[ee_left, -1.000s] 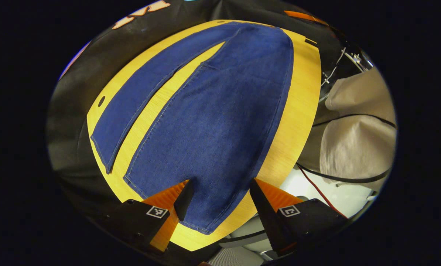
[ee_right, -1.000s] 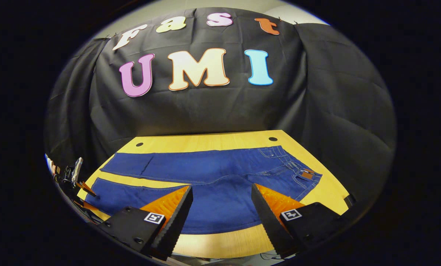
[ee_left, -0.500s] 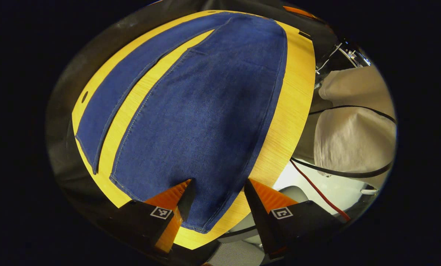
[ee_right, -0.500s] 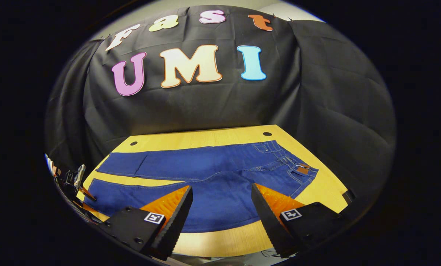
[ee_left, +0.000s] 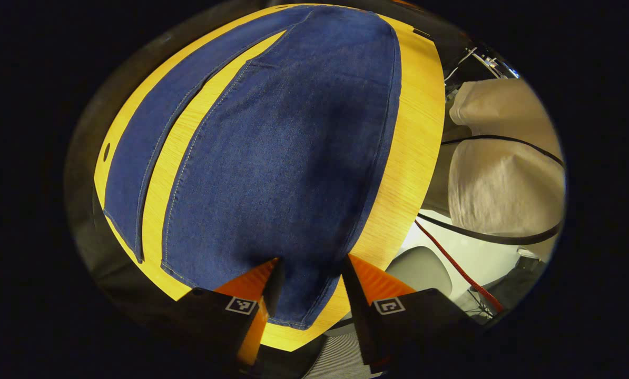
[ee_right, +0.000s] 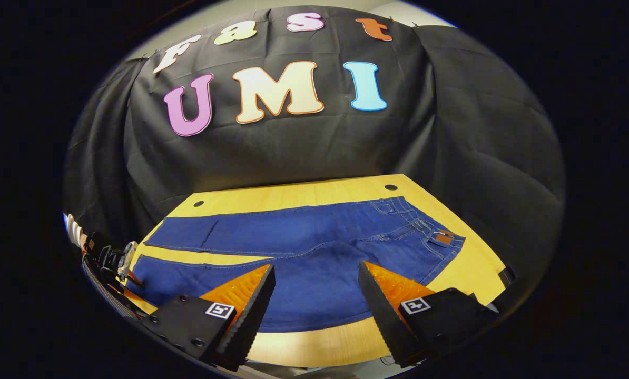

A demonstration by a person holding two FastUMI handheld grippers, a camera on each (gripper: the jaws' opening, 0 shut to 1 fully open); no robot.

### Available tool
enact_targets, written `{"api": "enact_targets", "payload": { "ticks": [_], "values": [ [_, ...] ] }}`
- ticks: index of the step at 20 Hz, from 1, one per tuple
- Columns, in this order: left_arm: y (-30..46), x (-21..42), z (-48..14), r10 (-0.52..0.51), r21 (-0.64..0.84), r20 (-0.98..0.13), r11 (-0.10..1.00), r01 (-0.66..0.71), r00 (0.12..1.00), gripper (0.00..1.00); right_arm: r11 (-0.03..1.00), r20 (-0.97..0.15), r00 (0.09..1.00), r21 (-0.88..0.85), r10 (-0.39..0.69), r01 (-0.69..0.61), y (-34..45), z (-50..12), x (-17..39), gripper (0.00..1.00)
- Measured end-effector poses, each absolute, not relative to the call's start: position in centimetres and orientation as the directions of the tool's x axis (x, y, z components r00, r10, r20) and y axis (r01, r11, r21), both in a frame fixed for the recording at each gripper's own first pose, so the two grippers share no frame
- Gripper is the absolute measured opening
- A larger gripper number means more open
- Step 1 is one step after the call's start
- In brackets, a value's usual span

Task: Grasp the waist and the cuffs of the jeans and fold them to make the two legs overlap; first hold the waist and fold one-third of the jeans toward the cuffs, then hold the cuffs and fold the remaining one-third in the same direction to finish folding.

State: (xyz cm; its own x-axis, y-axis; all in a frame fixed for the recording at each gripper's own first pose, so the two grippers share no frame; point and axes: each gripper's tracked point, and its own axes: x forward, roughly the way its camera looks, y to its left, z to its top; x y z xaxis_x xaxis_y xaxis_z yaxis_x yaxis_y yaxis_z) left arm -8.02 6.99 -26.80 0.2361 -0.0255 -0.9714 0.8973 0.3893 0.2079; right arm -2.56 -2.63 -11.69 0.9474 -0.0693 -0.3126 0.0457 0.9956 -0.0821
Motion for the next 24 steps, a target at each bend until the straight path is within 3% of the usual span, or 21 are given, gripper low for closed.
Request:
{"api": "enact_targets", "payload": {
  "ticks": [1,3,4,6,7,9,10,12,17,18,24],
  "values": [
    [7.0,-7.9,-26.7,-0.023,0.209,-0.971,0.384,0.899,0.236,0.62,0.996,-0.315,0.947,-0.081,-0.065,0.041,-2.3,-11.8,-2.5,0.94],
    [7.3,-7.5,-26.6,-0.025,0.222,-0.969,0.363,0.905,0.247,0.43,0.996,-0.324,0.944,-0.088,-0.057,0.029,-1.7,-12.2,-2.5,0.98],
    [7.3,-7.2,-26.5,-0.037,0.234,-0.964,0.36,0.903,0.264,0.29,0.995,-0.329,0.943,-0.094,-0.054,0.024,-1.5,-12.4,-2.6,0.94],
    [6.9,-7.4,-26.8,-0.063,0.233,-0.96,0.361,0.903,0.272,0.0,0.995,-0.34,0.94,-0.1,-0.043,0.009,-0.8,-12.9,-2.6,0.94],
    [7.0,-7.3,-26.8,-0.072,0.232,-0.959,0.359,0.904,0.274,0.0,0.995,-0.347,0.937,-0.102,-0.037,0.001,-0.4,-13.1,-2.6,0.98],
    [6.9,-7.5,-26.7,-0.087,0.227,-0.957,0.362,0.904,0.276,0.0,0.994,-0.361,0.932,-0.112,-0.023,-0.019,0.3,-13.6,-2.7,0.98],
    [7.0,-7.5,-26.8,-0.091,0.224,-0.958,0.36,0.906,0.273,0.0,0.992,-0.369,0.929,-0.124,-0.02,-0.028,0.4,-13.8,-2.8,0.94],
    [7.2,-7.8,-26.7,-0.086,0.208,-0.963,0.355,0.911,0.254,0.0,0.985,-0.395,0.918,-0.165,-0.018,-0.051,0.3,-14.3,-3.0,0.98],
    [8.7,-9.0,-26.6,-0.06,0.112,-0.988,0.364,0.925,0.143,0.0,0.939,-0.477,0.879,-0.301,0.003,-0.167,0.0,-15.7,-4.1,0.95],
    [9.1,-9.2,-26.5,-0.055,0.1,-0.99,0.355,0.929,0.127,0.0,0.919,-0.502,0.865,-0.333,0.015,-0.209,0.0,-16.1,-4.3,0.99],
    [9.8,-9.2,-26.3,-0.034,0.041,-0.998,0.397,0.917,0.059,0.0,0.705,-0.707,0.707,-0.489,0.024,-0.513,-3.1,-19.4,-5.5,0.99]
  ]
}}
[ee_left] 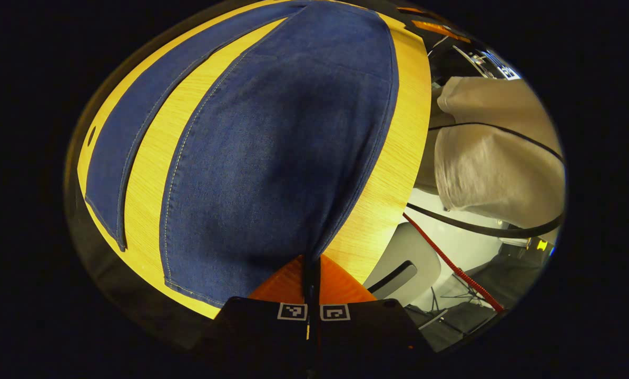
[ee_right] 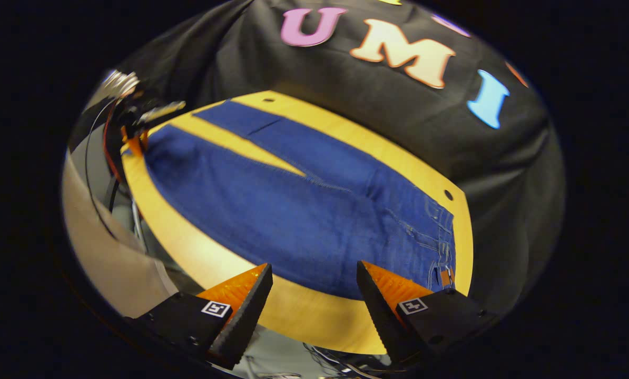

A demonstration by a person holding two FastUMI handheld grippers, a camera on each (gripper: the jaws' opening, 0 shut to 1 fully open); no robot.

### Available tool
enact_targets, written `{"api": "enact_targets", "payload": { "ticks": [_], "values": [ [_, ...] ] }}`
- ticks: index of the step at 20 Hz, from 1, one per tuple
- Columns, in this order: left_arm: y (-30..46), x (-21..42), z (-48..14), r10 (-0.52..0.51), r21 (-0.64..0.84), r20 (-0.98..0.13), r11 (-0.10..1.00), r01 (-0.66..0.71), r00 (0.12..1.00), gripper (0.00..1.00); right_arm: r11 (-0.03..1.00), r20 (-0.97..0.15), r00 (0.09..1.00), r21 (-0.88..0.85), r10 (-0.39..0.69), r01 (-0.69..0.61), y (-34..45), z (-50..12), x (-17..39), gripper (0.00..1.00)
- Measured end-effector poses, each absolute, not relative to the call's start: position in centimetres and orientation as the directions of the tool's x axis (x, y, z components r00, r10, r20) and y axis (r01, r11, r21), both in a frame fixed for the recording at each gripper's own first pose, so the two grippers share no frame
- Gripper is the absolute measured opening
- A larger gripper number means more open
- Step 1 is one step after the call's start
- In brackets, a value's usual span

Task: Grasp the waist and the cuffs of the jeans and fold them to make the two legs overlap; first hold the waist and fold one-third of the jeans toward the cuffs, then hold the cuffs and fold the remaining one-third in the same direction to finish folding.

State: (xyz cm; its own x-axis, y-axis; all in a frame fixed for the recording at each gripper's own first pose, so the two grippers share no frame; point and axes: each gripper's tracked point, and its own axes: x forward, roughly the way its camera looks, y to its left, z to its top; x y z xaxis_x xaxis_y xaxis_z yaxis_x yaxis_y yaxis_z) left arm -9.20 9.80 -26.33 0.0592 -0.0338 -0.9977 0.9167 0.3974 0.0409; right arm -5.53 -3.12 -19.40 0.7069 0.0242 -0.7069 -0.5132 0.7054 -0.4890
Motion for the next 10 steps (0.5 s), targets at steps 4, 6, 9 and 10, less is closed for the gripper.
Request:
{"api": "enact_targets", "payload": {
  "ticks": [4,6,9,10],
  "values": [
    [10.1,-8.9,-26.5,-0.012,0.071,-0.996,0.393,0.917,0.083,0.0,0.558,-0.816,0.577,-0.499,-0.044,-0.663,-7.1,-21.2,-5.2,0.99],
    [10.1,-8.9,-26.5,0.002,0.087,-0.996,0.411,0.907,0.094,0.0,0.509,-0.852,0.519,-0.479,-0.072,-0.715,-9.0,-21.8,-4.4,1.0],
    [10.0,-8.8,-26.4,0.024,0.117,-0.993,0.435,0.893,0.119,0.0,0.437,-0.886,0.445,-0.453,-0.127,-0.777,-12.4,-22.8,-3.5,0.99],
    [10.0,-8.9,-26.4,0.032,0.124,-0.992,0.443,0.888,0.123,0.0,0.408,-0.889,0.434,-0.455,-0.149,-0.792,-13.8,-23.0,-2.9,1.0]
  ]
}}
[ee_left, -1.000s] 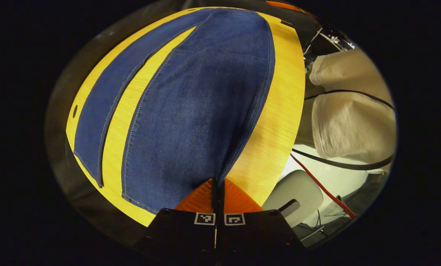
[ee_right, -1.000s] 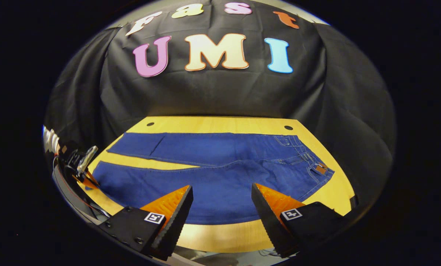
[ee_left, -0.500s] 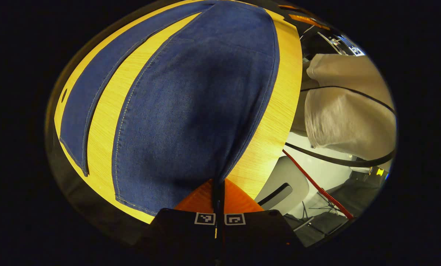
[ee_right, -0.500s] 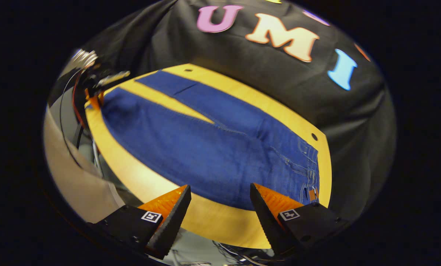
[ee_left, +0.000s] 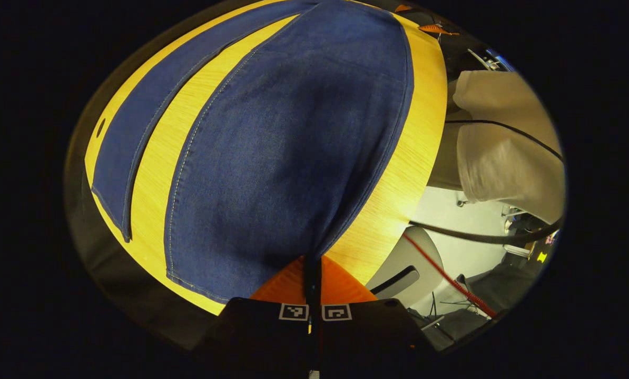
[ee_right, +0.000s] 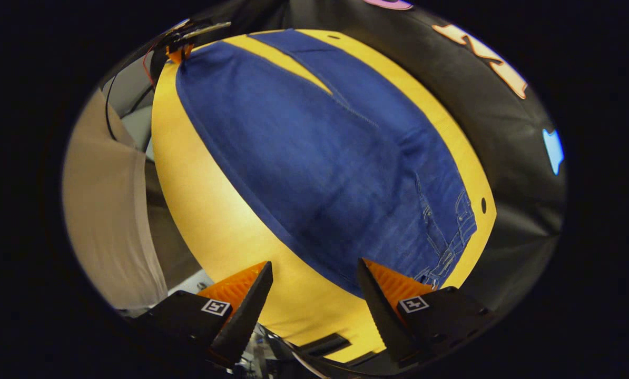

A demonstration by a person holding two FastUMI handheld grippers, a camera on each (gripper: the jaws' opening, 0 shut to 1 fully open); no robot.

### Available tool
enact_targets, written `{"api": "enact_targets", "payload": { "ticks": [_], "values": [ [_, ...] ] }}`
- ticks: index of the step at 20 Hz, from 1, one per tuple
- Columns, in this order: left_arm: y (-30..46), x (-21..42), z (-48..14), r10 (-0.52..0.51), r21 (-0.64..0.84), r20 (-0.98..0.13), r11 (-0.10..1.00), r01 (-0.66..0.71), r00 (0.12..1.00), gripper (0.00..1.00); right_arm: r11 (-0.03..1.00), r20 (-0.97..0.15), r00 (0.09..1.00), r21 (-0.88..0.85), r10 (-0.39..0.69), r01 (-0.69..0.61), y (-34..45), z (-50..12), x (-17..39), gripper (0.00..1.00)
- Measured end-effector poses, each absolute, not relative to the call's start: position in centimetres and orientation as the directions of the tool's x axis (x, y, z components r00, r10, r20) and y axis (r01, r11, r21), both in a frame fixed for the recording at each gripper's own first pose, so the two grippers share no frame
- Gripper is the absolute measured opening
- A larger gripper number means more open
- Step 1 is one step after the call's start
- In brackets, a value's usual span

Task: Grasp the waist and the cuffs of the jeans and fold them to make the two legs overlap; first hold the waist and fold one-third of the jeans toward the cuffs, then hold the cuffs and fold the remaining one-third in the same direction to finish folding.

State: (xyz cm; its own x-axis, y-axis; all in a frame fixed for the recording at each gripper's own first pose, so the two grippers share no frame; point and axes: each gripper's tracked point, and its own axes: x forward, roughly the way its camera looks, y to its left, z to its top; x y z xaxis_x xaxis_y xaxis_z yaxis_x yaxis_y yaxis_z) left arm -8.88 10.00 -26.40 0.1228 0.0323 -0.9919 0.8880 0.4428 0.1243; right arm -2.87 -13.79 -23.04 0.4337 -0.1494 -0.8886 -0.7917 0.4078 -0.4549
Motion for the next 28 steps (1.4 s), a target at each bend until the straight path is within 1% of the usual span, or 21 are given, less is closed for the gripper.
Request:
{"api": "enact_targets", "payload": {
  "ticks": [3,5,9,11,12,14,16,17,18,21,22,23,24,25,26,27,28],
  "values": [
    [9.9,-8.8,-26.5,0.057,0.137,-0.99,0.483,0.865,0.125,0.0,0.364,-0.899,0.388,-0.438,-0.204,-0.822,-17.9,-23.6,-1.8,1.0],
    [9.9,-8.8,-26.5,0.067,0.142,-0.99,0.515,0.845,0.125,0.0,0.343,-0.897,0.378,-0.437,-0.228,-0.831,-20.1,-23.9,-0.6,1.0],
    [9.8,-8.7,-26.6,0.102,0.172,-0.985,0.527,0.832,0.14,0.0,0.354,-0.91,0.339,-0.407,-0.239,-0.842,-21.7,-24.9,0.9,1.0],
    [9.8,-8.7,-26.6,0.115,0.182,-0.983,0.533,0.826,0.142,0.0,0.356,-0.929,0.288,-0.357,-0.231,-0.864,-21.8,-25.7,0.8,0.99],
    [9.8,-8.6,-26.6,0.12,0.184,-0.983,0.538,0.822,0.141,0.0,0.358,-0.935,0.271,-0.34,-0.229,-0.87,-21.8,-25.6,0.7,0.95],
    [9.8,-8.6,-26.6,0.124,0.181,-0.983,0.546,0.818,0.135,0.0,0.382,-0.95,0.224,-0.295,-0.219,-0.876,-21.8,-26.0,0.5,0.92],
    [9.8,-8.5,-26.6,0.121,0.174,-0.984,0.563,0.808,0.127,0.0,0.404,-0.959,0.179,-0.256,-0.219,-0.878,-21.5,-26.0,0.2,0.92],
    [9.7,-8.5,-26.6,0.119,0.17,-0.985,0.572,0.803,0.125,0.0,0.399,-0.959,0.179,-0.256,-0.221,-0.88,-21.5,-26.1,0.4,0.83],
    [9.7,-8.5,-26.7,0.116,0.168,-0.986,0.582,0.796,0.123,0.0,0.399,-0.958,0.177,-0.257,-0.225,-0.88,-21.6,-26.0,0.3,0.91],
    [9.6,-8.4,-26.7,0.109,0.169,-0.986,0.595,0.786,0.129,0.0,0.419,-0.96,0.185,-0.26,-0.211,-0.87,-21.8,-26.2,0.2,0.91],
    [9.6,-8.4,-26.6,0.105,0.171,-0.985,0.598,0.783,0.135,0.0,0.436,-0.961,0.185,-0.259,-0.204,-0.862,-21.7,-26.1,0.1,0.82],
    [9.6,-8.4,-26.7,0.1,0.173,-0.985,0.604,0.778,0.141,0.0,0.437,-0.962,0.189,-0.258,-0.195,-0.862,-21.6,-26.2,0.1,0.8],
    [9.6,-8.4,-26.7,0.096,0.175,-0.984,0.607,0.775,0.147,0.0,0.438,-0.963,0.187,-0.257,-0.196,-0.862,-21.4,-26.1,0.1,0.73],
    [9.6,-8.3,-26.7,0.093,0.177,-0.984,0.607,0.775,0.152,0.0,0.44,-0.963,0.192,-0.259,-0.191,-0.86,-21.0,-26.0,-0.1,0.71],
    [9.6,-8.3,-26.7,0.092,0.178,-0.984,0.605,0.776,0.154,0.0,0.436,-0.962,0.198,-0.264,-0.191,-0.86,-20.4,-25.5,-0.4,0.61],
    [9.6,-8.3,-26.7,0.092,0.179,-0.984,0.603,0.777,0.155,0.0,0.439,-0.96,0.203,-0.269,-0.192,-0.857,-20.1,-25.5,-0.4,0.57],
    [9.6,-8.3,-26.7,0.092,0.179,-0.984,0.601,0.779,0.156,0.0,0.439,-0.959,0.211,-0.276,-0.191,-0.855,-20.1,-25.8,-0.7,0.49]
  ]
}}
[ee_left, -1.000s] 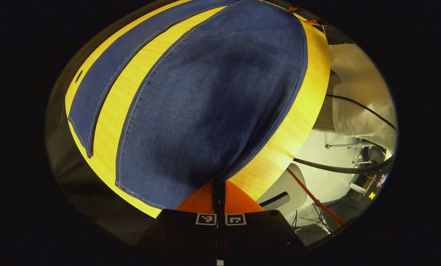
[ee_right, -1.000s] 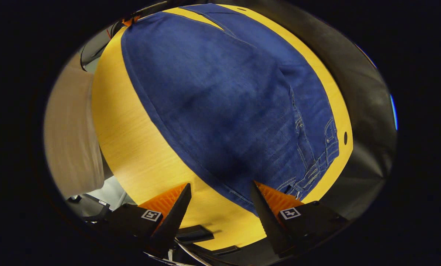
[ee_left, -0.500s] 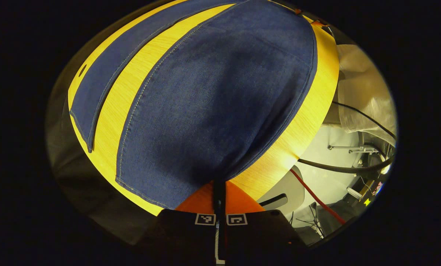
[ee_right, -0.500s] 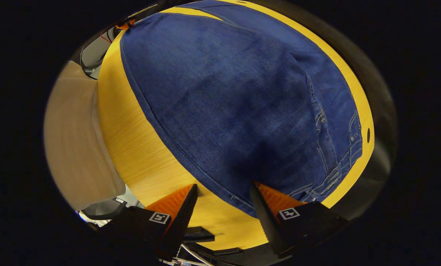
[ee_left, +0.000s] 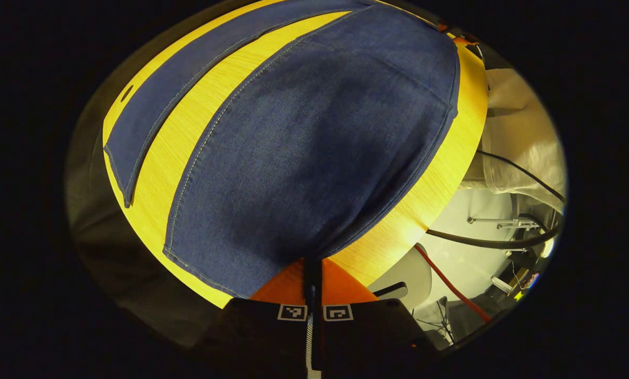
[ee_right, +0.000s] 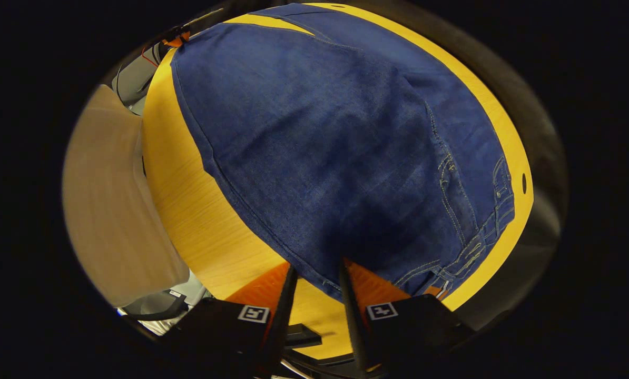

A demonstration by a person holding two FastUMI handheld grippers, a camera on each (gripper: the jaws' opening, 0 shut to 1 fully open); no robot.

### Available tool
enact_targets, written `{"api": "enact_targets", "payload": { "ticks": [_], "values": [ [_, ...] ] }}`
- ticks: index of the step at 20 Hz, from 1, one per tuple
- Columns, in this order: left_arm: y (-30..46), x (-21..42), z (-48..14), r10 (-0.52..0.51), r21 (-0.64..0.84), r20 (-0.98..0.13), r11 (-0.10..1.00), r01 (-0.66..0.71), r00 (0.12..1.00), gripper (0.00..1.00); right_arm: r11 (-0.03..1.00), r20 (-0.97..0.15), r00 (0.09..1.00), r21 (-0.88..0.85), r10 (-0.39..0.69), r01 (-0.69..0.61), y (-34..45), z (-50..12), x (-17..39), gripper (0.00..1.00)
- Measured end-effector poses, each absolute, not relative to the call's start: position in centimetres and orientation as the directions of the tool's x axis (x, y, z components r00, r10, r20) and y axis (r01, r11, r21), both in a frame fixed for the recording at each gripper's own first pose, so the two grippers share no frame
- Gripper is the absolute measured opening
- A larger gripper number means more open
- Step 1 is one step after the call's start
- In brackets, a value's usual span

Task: Grasp the waist and the cuffs of the jeans and fold them to make the two legs overlap; first hold the waist and fold one-third of the jeans toward the cuffs, then hold the cuffs and fold the remaining one-third in the same direction to finish folding.

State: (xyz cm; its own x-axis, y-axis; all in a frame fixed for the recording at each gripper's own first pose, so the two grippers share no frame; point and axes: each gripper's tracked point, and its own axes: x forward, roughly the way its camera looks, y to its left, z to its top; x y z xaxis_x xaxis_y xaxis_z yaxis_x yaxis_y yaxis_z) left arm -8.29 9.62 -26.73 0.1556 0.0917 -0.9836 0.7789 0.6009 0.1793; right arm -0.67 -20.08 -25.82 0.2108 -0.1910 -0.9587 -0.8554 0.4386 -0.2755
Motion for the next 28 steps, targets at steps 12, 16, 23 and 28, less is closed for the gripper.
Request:
{"api": "enact_targets", "payload": {
  "ticks": [12,16,23,28],
  "values": [
    [9.5,-8.6,-26.6,0.056,0.151,-0.988,0.587,0.795,0.147,0.0,0.552,-0.899,0.365,-0.437,-0.242,-0.71,-20.5,-25.6,-1.1,0.03],
    [9.7,-8.5,-26.3,0.061,0.102,-0.995,0.613,0.783,0.082,0.0,0.692,-0.888,0.394,-0.44,-0.238,-0.573,-19.9,-24.6,-0.5,0.03],
    [11.9,-7.1,-21.8,0.117,0.104,-0.992,0.566,0.818,0.045,0.0,0.783,-0.855,0.474,-0.438,-0.212,-0.441,-18.6,-19.4,1.4,0.03],
    [12.6,-3.0,-16.6,0.174,0.186,-0.979,0.53,0.827,0.109,0.0,0.825,-0.82,0.539,-0.432,-0.193,-0.363,-16.7,-14.2,5.0,0.02]
  ]
}}
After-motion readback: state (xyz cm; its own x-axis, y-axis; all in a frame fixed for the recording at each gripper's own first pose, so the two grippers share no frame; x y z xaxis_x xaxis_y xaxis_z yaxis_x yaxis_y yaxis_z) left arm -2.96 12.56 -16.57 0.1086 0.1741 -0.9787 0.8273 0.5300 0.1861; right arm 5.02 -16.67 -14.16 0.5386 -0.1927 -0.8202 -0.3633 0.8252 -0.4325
